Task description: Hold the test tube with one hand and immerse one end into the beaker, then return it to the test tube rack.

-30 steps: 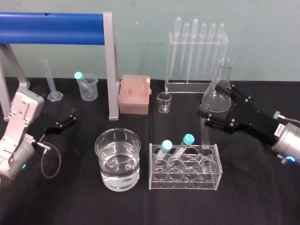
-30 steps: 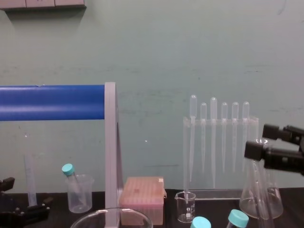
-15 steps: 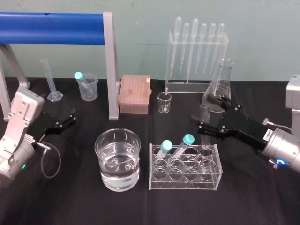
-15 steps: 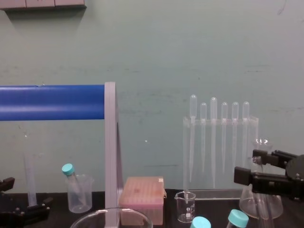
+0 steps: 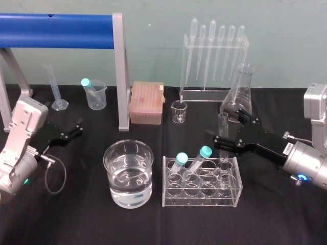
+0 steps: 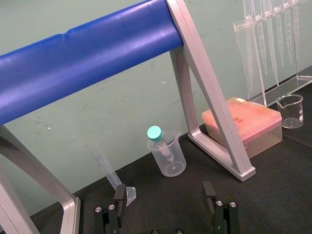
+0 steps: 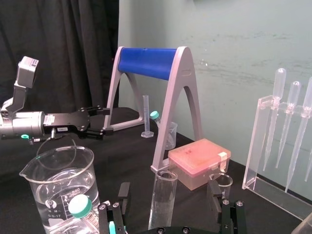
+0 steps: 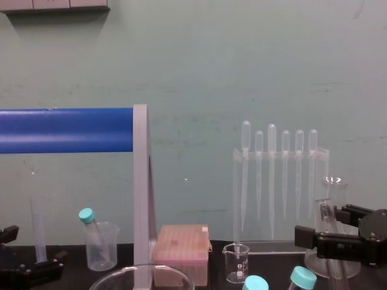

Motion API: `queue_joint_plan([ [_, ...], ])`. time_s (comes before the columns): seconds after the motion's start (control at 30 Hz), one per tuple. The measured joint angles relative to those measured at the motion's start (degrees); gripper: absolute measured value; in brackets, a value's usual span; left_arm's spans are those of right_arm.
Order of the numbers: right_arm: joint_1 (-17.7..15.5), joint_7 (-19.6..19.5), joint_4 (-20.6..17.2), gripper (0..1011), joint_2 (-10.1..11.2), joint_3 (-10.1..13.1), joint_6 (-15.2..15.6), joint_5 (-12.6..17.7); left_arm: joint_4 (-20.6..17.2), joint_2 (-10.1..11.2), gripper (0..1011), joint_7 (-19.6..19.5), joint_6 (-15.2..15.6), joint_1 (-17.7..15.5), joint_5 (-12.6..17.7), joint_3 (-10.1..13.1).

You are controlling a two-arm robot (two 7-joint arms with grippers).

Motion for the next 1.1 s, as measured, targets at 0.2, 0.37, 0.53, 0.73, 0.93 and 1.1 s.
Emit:
queue_joint_plan([
  [0.2, 0.2, -0.08, 0.2, 1002, -0.07, -0.1, 0.43, -0.15, 0.0, 0.0, 1000, 0.0, 0.0, 0.0, 0.0, 0.0],
  [0.37, 0.18, -0.1, 0.19, 1002, -0.07, -0.1, 0.39, -0.16, 0.0, 0.0, 1000, 0.0, 0.0, 0.0, 0.0, 0.0],
  [0.53, 0.15, -0.13, 0.15, 1002, -0.05, -0.1, 0.34, -0.16, 0.0, 0.0, 1000, 0.0, 0.0, 0.0, 0.0, 0.0],
  [0.73, 0.12, -0.16, 0.12, 979, -0.02, -0.07, 0.29, -0.16, 0.0, 0.0, 1000, 0.0, 0.0, 0.0, 0.0, 0.0],
  [0.93, 0.09, -0.16, 0.07, 817, 0.0, -0.04, 0.25, -0.14, 0.0, 0.0, 1000, 0.0, 0.0, 0.0, 0.0, 0.0],
  [1.1, 0.08, -0.16, 0.05, 670, 0.0, -0.03, 0.22, -0.11, 0.0, 0.0, 1000, 0.0, 0.0, 0.0, 0.0, 0.0],
])
